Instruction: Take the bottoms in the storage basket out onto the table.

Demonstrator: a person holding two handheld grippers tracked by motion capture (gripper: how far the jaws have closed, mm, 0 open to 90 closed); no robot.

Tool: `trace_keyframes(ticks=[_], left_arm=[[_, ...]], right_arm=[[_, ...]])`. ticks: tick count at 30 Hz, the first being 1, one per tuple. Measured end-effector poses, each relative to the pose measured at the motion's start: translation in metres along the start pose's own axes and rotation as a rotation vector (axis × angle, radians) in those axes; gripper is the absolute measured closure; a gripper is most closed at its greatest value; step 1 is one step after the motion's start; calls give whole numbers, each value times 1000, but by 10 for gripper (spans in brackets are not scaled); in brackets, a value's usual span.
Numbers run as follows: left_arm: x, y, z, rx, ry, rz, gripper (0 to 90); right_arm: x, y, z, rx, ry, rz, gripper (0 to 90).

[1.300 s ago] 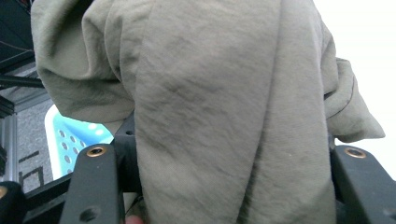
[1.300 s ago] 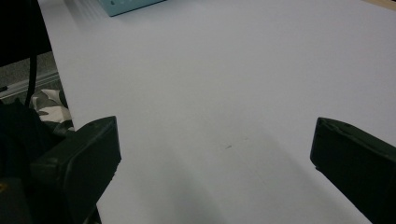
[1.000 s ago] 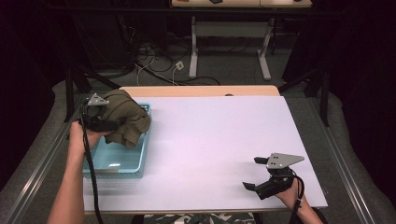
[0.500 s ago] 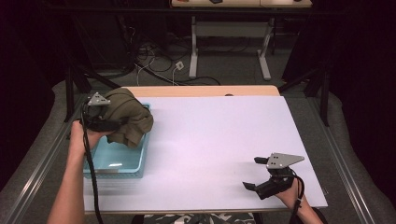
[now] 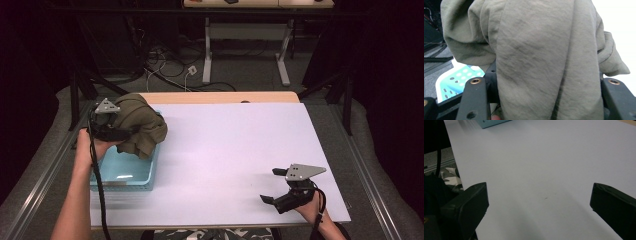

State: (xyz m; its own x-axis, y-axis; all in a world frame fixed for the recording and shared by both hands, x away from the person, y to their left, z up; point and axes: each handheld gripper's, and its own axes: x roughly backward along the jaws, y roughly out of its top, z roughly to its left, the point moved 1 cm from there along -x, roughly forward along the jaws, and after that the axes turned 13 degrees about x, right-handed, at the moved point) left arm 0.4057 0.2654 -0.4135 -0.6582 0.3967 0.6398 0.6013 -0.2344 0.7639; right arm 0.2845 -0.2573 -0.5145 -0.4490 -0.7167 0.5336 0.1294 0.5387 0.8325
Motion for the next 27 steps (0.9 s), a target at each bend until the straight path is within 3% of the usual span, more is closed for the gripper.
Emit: trace_keyframes(ticks=[27], left_arm=[[2, 7, -26, -61, -64, -6, 380]], right_arm=[[0, 0, 0, 1, -2, 2, 19]])
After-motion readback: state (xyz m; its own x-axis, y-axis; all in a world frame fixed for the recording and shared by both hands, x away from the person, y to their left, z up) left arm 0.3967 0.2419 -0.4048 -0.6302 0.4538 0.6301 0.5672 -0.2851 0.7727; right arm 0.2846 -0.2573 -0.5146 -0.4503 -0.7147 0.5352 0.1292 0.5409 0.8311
